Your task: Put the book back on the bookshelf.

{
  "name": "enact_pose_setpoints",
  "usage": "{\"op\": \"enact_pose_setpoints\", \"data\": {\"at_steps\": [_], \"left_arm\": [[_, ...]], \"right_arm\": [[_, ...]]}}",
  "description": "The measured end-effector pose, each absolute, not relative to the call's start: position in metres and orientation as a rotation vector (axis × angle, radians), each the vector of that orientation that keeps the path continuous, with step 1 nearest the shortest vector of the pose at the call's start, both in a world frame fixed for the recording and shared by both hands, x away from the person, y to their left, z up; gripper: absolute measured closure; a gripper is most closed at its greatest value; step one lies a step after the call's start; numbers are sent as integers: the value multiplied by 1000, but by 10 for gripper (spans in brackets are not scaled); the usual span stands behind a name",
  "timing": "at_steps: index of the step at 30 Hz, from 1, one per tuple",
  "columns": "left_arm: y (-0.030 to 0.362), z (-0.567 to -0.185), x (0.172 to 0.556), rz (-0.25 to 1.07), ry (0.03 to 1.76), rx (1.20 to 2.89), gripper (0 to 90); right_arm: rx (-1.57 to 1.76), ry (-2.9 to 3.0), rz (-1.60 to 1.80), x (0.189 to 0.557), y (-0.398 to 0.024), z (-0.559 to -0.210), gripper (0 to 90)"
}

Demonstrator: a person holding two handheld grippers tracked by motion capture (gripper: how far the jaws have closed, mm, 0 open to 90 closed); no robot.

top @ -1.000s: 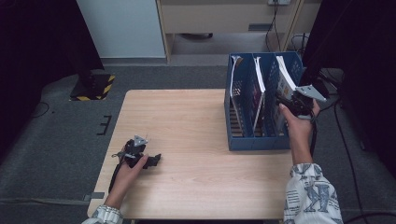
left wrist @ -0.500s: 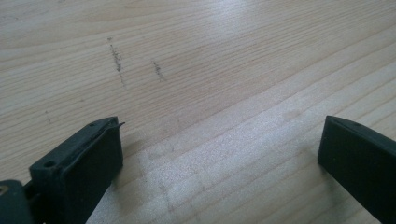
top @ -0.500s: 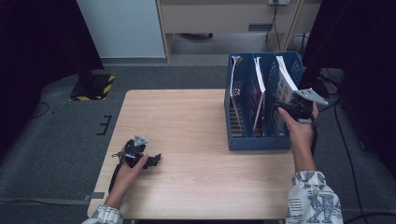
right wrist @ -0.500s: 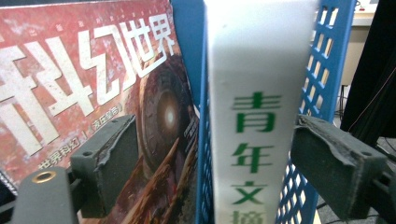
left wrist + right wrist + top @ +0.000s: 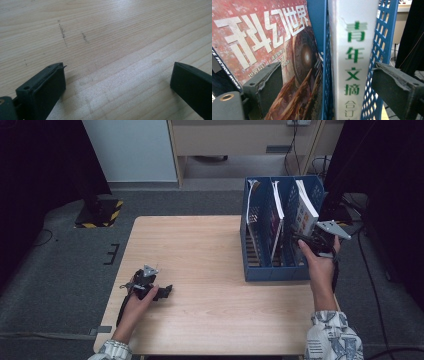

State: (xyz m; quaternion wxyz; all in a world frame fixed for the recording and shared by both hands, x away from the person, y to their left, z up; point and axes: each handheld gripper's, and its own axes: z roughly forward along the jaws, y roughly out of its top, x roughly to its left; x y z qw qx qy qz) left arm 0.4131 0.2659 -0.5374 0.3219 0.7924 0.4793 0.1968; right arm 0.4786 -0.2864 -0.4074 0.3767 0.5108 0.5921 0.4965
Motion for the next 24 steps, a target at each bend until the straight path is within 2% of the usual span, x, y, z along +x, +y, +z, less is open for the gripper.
{"op": "enact_pose_setpoints", "data": {"at_steps": [24], "left_arm": [[266, -537, 413, 519, 1259, 2081, 0]], "right_arm": [[1282, 1525, 1259, 453, -300, -399, 89]]}}
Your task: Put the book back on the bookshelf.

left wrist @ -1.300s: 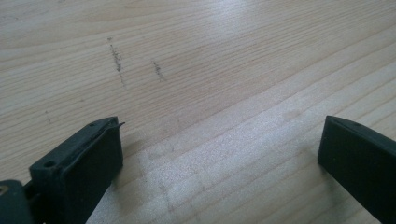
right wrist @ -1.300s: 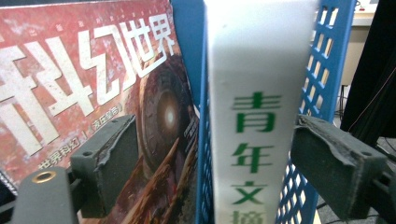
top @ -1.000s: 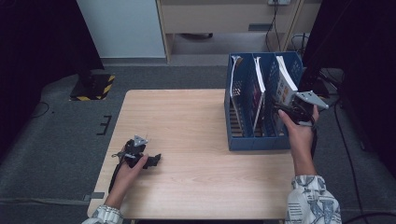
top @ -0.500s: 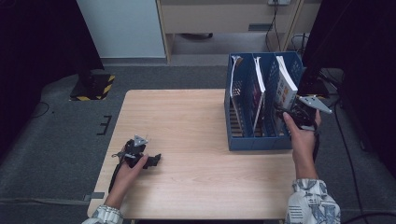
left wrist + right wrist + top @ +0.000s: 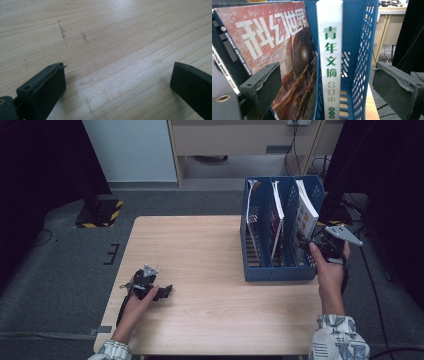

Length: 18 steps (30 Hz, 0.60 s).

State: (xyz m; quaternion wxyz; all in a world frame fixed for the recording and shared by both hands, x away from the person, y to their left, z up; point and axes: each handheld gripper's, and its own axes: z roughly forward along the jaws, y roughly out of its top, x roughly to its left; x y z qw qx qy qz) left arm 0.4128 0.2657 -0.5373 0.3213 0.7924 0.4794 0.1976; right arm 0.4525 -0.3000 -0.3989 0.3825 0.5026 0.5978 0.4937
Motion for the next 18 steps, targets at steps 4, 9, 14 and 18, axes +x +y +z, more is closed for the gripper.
{"op": "enact_pose_setpoints", "data": {"at_steps": [4, 9, 14, 18], "left_arm": [[266, -537, 413, 519, 1260, 2081, 0], [266, -537, 413, 519, 1259, 2081, 0], [266, -537, 413, 519, 1259, 2081, 0], [266, -537, 413, 519, 1260, 2081, 0]], "right_arm": [[1284, 1525, 1257, 449, -299, -401, 88], [1263, 1534, 1241, 442, -300, -401, 83], [1237, 1544, 1221, 436, -298, -401, 84], [1229, 1548, 1223, 432, -296, -400, 84]]}}
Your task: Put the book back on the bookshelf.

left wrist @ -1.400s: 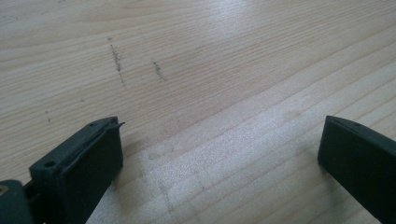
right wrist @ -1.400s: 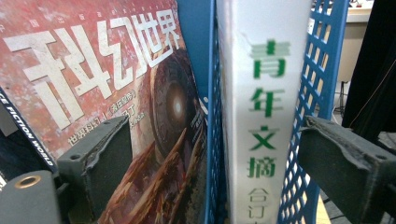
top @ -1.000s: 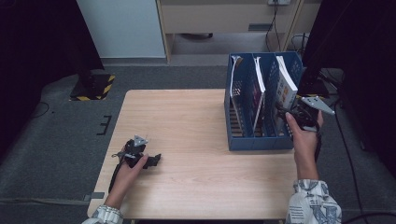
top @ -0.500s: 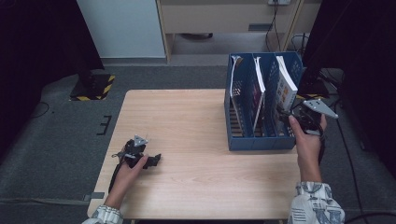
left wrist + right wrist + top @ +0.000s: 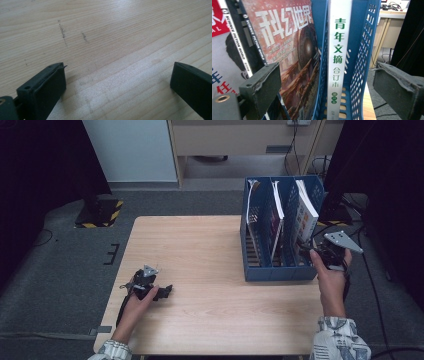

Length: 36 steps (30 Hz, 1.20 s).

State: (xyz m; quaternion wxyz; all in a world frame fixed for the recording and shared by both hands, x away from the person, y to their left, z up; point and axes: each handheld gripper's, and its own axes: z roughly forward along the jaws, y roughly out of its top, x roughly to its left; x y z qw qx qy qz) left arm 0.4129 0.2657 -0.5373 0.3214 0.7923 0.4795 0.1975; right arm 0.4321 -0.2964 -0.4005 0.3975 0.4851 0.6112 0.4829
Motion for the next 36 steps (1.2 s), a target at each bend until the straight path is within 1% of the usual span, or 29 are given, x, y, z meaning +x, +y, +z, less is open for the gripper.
{"op": "enact_pose_setpoints", "data": {"at_steps": [21, 36], "left_arm": [[266, -537, 413, 519, 1260, 2082, 0], [265, -537, 413, 515, 1258, 2082, 0]], "right_arm": [[1234, 1567, 1259, 411, -293, -402, 80], [1218, 1575, 1302, 398, -287, -395, 81]]}}
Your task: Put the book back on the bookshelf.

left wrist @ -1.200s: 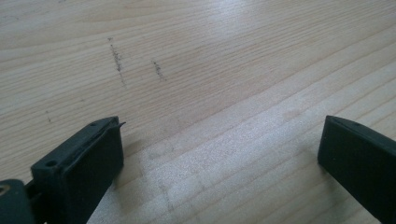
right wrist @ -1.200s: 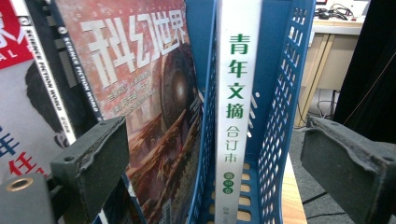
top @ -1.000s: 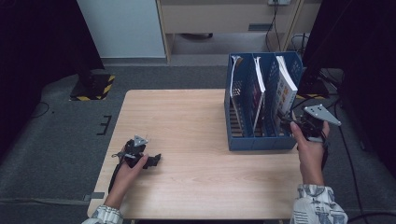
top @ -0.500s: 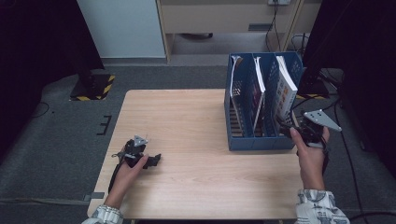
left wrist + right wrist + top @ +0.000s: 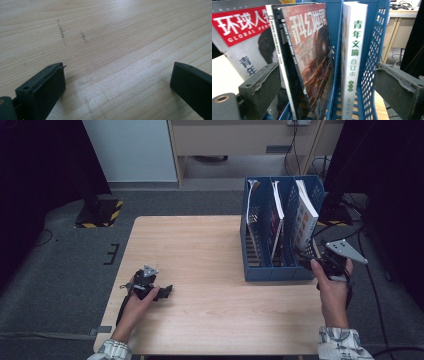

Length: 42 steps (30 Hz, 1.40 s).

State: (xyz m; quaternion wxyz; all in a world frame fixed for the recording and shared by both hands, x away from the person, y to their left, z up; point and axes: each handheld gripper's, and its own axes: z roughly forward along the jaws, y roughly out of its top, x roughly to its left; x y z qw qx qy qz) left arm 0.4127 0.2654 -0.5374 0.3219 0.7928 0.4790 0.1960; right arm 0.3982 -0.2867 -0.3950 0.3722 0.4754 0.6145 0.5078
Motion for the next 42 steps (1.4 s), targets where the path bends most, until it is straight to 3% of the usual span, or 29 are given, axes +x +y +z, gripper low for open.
{"op": "enact_pose_setpoints", "data": {"at_steps": [42], "left_arm": [[264, -537, 415, 513, 1259, 2081, 0]], "right_arm": [[1120, 1767, 1393, 393, -231, -392, 62]]}}
